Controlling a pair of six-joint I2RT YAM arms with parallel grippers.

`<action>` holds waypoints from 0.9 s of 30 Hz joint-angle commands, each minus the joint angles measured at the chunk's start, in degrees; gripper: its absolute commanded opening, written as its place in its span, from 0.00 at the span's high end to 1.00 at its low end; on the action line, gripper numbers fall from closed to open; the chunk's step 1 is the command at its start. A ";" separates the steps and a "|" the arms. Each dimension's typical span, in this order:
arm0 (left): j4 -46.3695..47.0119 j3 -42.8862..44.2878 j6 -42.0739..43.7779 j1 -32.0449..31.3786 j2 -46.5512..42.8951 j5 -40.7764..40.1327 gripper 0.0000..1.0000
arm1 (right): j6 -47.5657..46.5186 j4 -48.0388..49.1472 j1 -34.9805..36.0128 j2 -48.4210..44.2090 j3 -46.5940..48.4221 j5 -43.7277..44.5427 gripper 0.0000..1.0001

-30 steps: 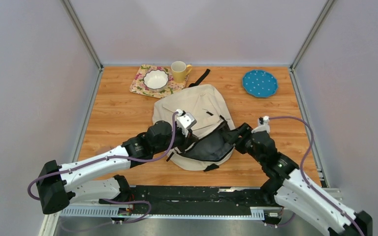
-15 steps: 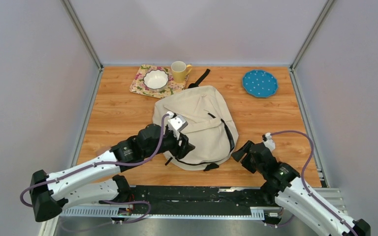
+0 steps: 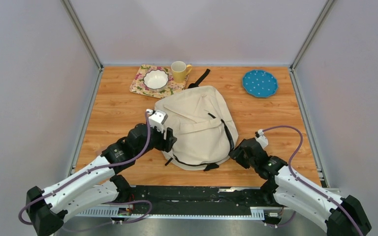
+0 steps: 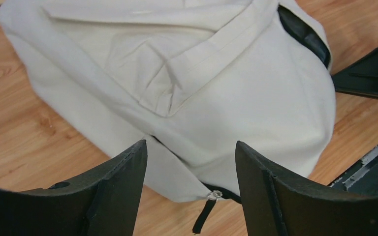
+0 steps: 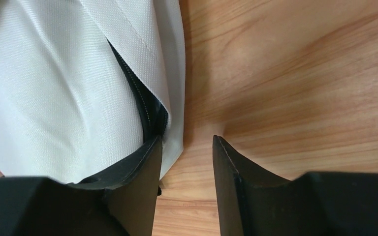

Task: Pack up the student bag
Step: Adjust the student bag at the center of the board.

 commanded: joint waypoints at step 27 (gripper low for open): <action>21.62 -19.24 -28.44 22.88 4.69 28.69 0.20 | -16.47 3.02 -8.41 6.85 11.07 3.20 0.97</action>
